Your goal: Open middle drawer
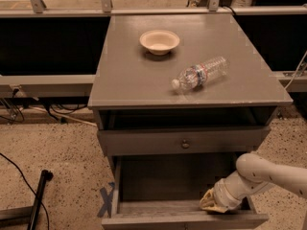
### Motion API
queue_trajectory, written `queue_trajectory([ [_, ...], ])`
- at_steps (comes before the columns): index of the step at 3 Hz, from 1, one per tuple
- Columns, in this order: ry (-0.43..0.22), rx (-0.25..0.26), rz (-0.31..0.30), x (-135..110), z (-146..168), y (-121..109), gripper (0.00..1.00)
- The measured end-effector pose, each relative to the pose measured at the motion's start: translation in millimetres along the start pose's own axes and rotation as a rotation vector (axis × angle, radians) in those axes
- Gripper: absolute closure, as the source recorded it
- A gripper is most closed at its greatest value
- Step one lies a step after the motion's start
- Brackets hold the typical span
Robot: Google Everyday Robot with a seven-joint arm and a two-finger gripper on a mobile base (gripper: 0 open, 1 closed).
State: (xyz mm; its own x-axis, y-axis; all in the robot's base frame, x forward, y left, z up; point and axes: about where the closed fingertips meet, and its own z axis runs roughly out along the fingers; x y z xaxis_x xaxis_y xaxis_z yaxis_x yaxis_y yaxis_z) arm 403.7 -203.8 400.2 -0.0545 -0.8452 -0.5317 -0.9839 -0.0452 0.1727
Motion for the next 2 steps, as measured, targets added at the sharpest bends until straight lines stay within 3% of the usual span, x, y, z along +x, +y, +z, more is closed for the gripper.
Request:
queue_trajectory([
  [1,-0.001,0.030,0.035,6.4,3.7,-4.0,1.00],
  [2,-0.001,0.030,0.035,4.4,0.6,-3.4,1.00],
])
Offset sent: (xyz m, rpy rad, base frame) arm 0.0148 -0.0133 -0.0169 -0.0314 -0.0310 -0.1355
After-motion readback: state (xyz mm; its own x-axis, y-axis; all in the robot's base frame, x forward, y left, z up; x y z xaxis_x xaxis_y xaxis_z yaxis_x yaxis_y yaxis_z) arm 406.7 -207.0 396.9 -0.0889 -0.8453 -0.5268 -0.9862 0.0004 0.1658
